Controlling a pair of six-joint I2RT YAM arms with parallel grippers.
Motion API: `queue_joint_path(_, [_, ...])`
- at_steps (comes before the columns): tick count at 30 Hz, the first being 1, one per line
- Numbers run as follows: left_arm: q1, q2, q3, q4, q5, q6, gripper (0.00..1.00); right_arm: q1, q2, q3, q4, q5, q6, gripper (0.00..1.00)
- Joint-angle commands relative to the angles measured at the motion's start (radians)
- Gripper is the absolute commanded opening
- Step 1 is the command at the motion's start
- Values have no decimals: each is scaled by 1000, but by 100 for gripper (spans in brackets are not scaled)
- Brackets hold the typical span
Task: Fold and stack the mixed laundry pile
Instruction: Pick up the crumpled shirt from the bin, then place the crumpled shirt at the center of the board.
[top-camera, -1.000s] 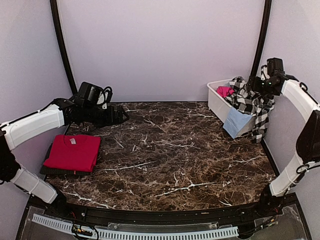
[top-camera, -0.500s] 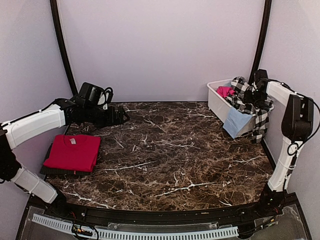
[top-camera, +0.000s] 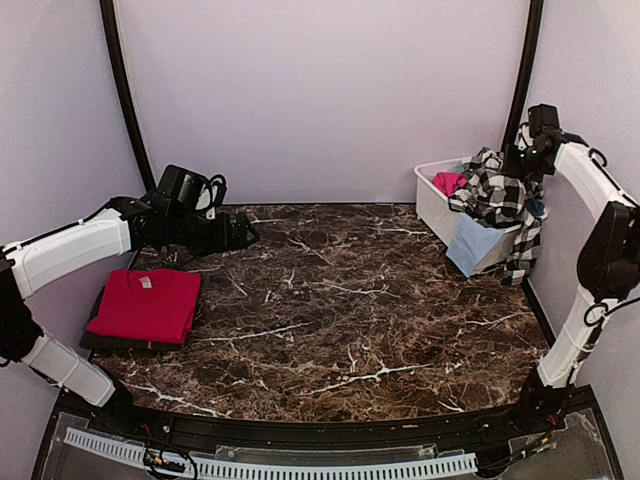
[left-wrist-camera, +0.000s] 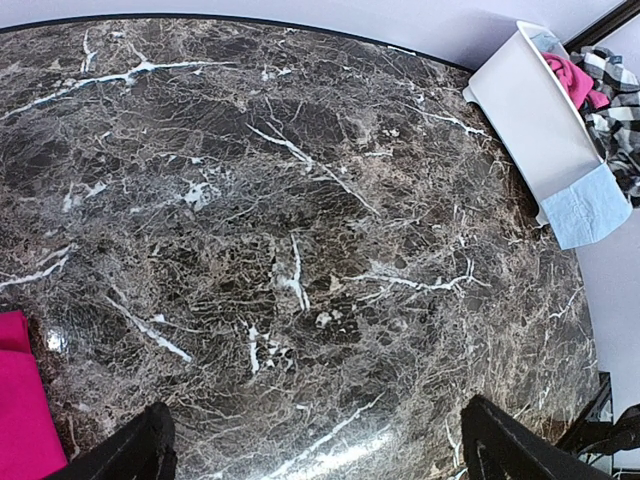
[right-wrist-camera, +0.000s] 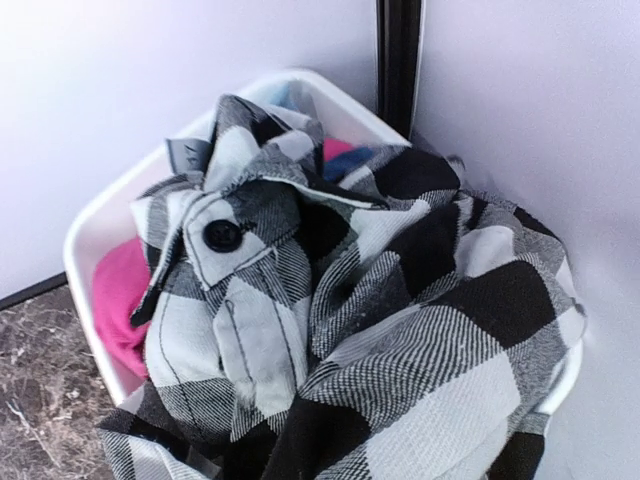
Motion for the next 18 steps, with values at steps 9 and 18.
queue_joint_path(9, [-2,-54,-18,16,-3,15,99,-1,-244,177,127,-225,14,0])
queue_joint_path(18, [2,-61,-3,16,-17,-8,99,245,-190,466,63,-449,43,0])
